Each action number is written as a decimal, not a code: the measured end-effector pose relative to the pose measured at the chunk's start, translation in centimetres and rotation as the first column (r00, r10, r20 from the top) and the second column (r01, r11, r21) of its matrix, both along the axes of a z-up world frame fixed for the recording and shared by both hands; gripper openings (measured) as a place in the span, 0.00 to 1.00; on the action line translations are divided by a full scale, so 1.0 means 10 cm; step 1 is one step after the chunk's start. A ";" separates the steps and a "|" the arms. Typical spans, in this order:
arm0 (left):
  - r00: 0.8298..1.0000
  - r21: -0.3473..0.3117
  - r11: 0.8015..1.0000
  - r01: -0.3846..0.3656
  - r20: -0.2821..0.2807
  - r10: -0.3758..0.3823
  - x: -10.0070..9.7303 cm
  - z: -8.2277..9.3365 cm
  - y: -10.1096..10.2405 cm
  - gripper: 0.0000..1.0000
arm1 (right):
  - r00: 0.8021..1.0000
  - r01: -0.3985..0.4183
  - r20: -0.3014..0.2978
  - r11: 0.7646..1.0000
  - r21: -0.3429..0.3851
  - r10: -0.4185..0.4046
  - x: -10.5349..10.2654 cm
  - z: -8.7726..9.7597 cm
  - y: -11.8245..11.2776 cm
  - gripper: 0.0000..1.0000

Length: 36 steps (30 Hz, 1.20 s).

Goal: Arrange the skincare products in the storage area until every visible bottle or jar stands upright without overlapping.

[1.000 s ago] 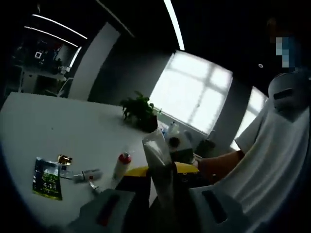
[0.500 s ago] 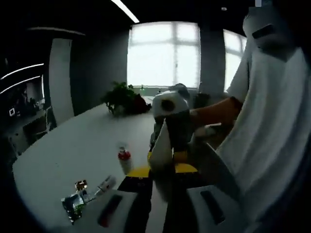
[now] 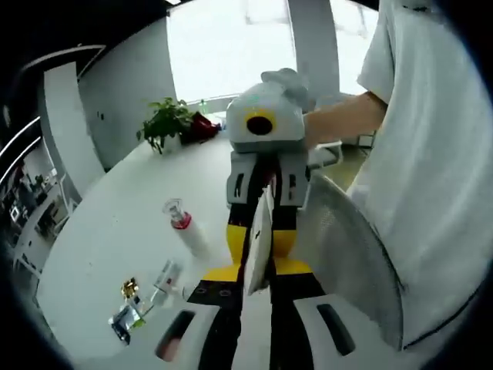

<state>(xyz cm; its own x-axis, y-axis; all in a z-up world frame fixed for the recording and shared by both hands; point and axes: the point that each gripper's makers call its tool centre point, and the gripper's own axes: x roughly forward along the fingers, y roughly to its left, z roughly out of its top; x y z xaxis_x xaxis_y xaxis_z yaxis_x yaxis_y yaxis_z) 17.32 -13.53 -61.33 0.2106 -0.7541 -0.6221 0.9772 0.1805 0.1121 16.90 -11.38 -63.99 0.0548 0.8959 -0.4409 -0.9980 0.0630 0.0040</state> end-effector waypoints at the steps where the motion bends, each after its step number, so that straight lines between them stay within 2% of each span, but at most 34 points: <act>1: 1.000 0.016 1.000 0.005 0.000 -0.005 -0.01 -0.03 0.00 0.13 | 1.000 0.000 0.003 1.000 -0.008 0.000 0.00 -0.03 0.00 0.15; 7: 1.000 0.112 0.993 0.028 0.004 -0.029 -0.02 -0.24 -0.03 0.13 | 1.000 0.010 0.014 0.999 -0.049 -0.009 0.01 -0.25 -0.03 0.15; 11: 1.000 0.127 0.992 0.015 -0.012 -0.014 0.04 -0.31 -0.04 0.14 | 0.999 0.025 0.023 0.997 -0.070 -0.023 0.06 -0.33 -0.07 0.15; 15: 0.998 0.110 0.994 -0.010 -0.053 0.016 0.15 -0.37 -0.11 0.14 | 0.999 0.050 0.022 0.995 -0.085 -0.048 0.16 -0.40 -0.17 0.15; 23: 0.998 0.140 0.990 0.005 -0.062 0.003 0.29 -0.58 -0.27 0.14 | 0.997 0.083 0.019 0.989 -0.124 -0.081 0.31 -0.61 -0.33 0.15; 29: 0.997 0.192 0.981 0.027 -0.071 -0.014 0.41 -0.77 -0.32 0.14 | 0.994 0.106 -0.010 0.988 -0.115 -0.108 0.42 -0.78 -0.41 0.15; 36: 0.996 0.203 0.979 0.031 -0.087 -0.013 0.55 -0.84 -0.37 0.14 | 0.991 0.132 -0.022 0.985 -0.108 -0.135 0.56 -0.87 -0.45 0.16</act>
<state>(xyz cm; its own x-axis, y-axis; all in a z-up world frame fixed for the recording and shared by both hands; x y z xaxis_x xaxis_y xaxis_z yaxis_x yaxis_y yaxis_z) 22.78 -17.22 -69.68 0.1356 -0.6136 -0.7779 0.9881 0.1409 0.0611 22.52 -15.93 -72.69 0.1563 0.8293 -0.5365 -0.9802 0.1970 0.0189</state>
